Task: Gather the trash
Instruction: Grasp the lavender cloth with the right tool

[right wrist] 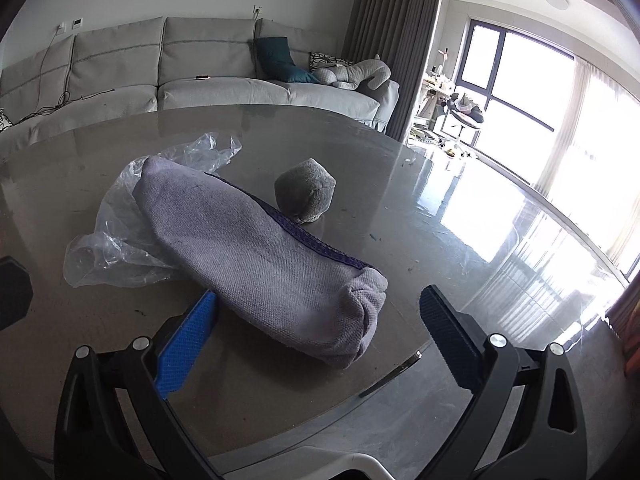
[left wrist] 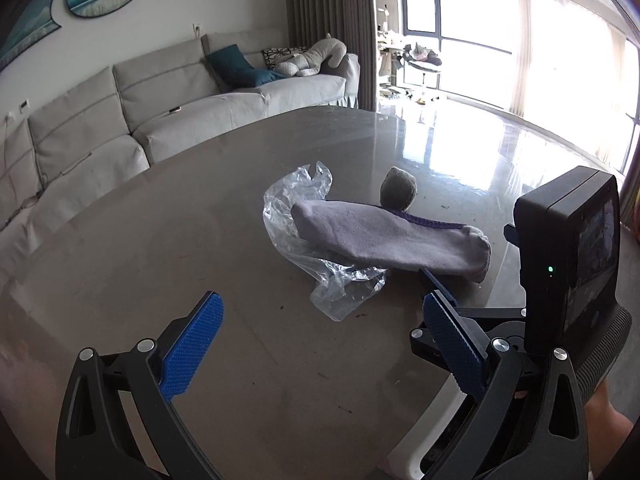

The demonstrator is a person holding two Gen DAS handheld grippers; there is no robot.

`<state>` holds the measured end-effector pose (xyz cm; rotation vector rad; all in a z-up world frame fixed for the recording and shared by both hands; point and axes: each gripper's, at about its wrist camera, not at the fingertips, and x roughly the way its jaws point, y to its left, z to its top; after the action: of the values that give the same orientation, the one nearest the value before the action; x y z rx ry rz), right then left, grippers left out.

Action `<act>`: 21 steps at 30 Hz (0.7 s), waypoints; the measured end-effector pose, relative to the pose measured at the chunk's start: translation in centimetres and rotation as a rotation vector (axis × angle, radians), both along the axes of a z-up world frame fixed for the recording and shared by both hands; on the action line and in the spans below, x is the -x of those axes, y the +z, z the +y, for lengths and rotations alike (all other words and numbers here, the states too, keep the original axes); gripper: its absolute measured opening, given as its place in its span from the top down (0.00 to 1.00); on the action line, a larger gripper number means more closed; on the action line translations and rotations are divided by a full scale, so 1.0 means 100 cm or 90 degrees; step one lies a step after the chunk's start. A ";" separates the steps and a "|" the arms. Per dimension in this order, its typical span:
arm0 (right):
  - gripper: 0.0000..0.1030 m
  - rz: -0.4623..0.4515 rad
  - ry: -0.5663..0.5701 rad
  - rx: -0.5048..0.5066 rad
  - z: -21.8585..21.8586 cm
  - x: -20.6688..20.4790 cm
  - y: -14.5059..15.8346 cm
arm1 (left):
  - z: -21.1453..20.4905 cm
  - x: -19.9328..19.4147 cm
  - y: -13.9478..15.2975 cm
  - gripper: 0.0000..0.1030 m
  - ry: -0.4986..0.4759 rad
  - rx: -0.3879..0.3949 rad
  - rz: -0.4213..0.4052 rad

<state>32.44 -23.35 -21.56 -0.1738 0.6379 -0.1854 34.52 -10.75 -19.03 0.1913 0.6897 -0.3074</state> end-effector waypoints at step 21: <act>0.97 0.008 0.026 0.023 -0.011 -0.020 0.001 | 0.009 -0.014 -0.010 0.05 0.020 0.015 0.017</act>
<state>34.42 -24.42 -21.51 -0.2220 0.6440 -0.1566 35.96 -9.82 -20.06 0.1543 0.7149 -0.2882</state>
